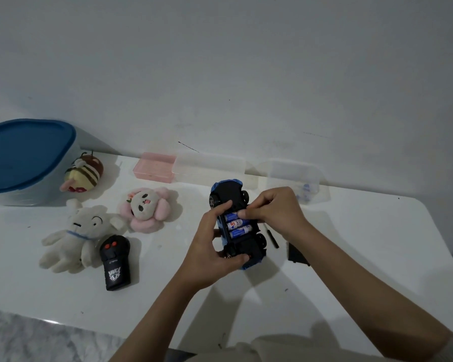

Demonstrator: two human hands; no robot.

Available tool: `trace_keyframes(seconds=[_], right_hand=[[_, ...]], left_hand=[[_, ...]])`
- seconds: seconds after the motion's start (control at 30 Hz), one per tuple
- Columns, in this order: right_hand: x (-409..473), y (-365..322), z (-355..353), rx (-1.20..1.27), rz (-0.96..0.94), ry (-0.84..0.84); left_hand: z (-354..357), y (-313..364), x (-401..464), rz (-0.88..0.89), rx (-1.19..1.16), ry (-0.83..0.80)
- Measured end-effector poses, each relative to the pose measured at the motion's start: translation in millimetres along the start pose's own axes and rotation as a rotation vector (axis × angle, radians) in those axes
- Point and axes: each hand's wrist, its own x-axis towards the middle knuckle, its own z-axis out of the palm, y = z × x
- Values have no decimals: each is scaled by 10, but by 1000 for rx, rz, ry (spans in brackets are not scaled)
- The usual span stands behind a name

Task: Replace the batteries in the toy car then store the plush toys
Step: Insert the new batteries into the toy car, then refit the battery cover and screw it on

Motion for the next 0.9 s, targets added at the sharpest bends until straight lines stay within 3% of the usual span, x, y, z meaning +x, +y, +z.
trace_keyframes(seconds=[0.13, 0.2, 0.3, 0.43, 0.57, 0.7, 0.9], right_hand=[[-172, 211, -218, -40, -6, -5], [-269, 361, -444, -35, 12, 107], [-436, 706, -795, -230, 100, 251], [-662, 1072, -924, -383, 267, 201], [-721, 1137, -817, -435, 197, 189], [-700, 1110, -804, -370, 177, 203], [-657, 1107, -799, -66, 188, 251]], left_hand=[[26, -32, -58, -74, 3, -99], [29, -67, -93, -88, 3, -102], [21, -120, -138, -107, -23, -100], [81, -149, -172, -123, -79, -89], [181, -151, -195, -127, -95, -91], [223, -155, -221, -131, -92, -81], [251, -177, -213, -129, -81, -59]])
